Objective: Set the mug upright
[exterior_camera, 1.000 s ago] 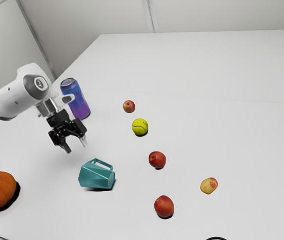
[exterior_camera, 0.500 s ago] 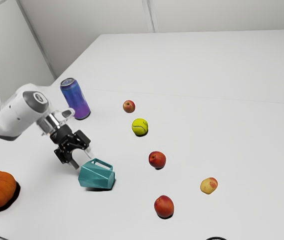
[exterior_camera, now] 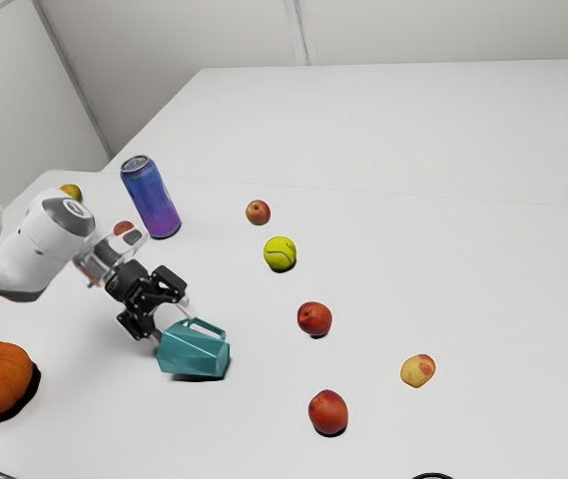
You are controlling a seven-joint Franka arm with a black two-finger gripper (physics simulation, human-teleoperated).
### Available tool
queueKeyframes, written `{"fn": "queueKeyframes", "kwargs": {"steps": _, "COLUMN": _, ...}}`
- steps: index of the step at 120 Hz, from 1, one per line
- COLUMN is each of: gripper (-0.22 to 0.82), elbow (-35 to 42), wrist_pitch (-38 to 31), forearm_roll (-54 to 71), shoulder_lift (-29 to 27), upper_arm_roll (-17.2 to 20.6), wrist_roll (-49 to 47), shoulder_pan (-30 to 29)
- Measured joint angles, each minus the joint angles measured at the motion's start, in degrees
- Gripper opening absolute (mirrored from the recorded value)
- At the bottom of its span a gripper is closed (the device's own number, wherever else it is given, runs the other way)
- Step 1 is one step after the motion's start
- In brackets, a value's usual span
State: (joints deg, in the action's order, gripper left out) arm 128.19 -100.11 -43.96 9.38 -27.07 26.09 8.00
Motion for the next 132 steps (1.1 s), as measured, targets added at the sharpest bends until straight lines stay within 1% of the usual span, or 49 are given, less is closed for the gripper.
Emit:
{"fn": "queueKeyframes", "kwargs": {"steps": 7, "gripper": 0.56, "elbow": 0.5, "wrist_pitch": 0.0, "forearm_roll": -0.9, "shoulder_lift": 0.0, "upper_arm_roll": -0.1, "wrist_roll": 0.0, "shoulder_pan": 0.1}}
{"fn": "queueKeyframes", "kwargs": {"steps": 19, "gripper": 0.45, "elbow": 0.8, "wrist_pitch": -0.1, "forearm_roll": -2.0, "shoulder_lift": 0.0, "upper_arm_roll": -0.2, "wrist_roll": -0.1, "shoulder_pan": 0.2}}
{"fn": "queueKeyframes", "kwargs": {"steps": 51, "gripper": 0.07, "elbow": 1.2, "wrist_pitch": -0.1, "forearm_roll": -3.1, "shoulder_lift": -0.2, "upper_arm_roll": -0.3, "wrist_roll": -0.2, "shoulder_pan": 0.5}}
{"fn": "queueKeyframes", "kwargs": {"steps": 61, "gripper": -0.02, "elbow": 1.2, "wrist_pitch": -0.2, "forearm_roll": -3.2, "shoulder_lift": -0.2, "upper_arm_roll": -0.3, "wrist_roll": -0.3, "shoulder_pan": 0.5}}
{"fn": "queueKeyframes", "kwargs": {"steps": 74, "gripper": -0.08, "elbow": 1.2, "wrist_pitch": -0.2, "forearm_roll": -3.2, "shoulder_lift": -0.6, "upper_arm_roll": -0.3, "wrist_roll": -0.3, "shoulder_pan": 1.1}}
{"fn": "queueKeyframes", "kwargs": {"steps": 99, "gripper": -0.15, "elbow": 1.7, "wrist_pitch": 0.1, "forearm_roll": -4.0, "shoulder_lift": -2.2, "upper_arm_roll": -0.3, "wrist_roll": -0.3, "shoulder_pan": 1.7}}
{"fn": "queueKeyframes", "kwargs": {"steps": 132, "gripper": -0.17, "elbow": 1.9, "wrist_pitch": -0.4, "forearm_roll": -4.1, "shoulder_lift": -4.3, "upper_arm_roll": -0.6, "wrist_roll": -0.3, "shoulder_pan": 2.4}}
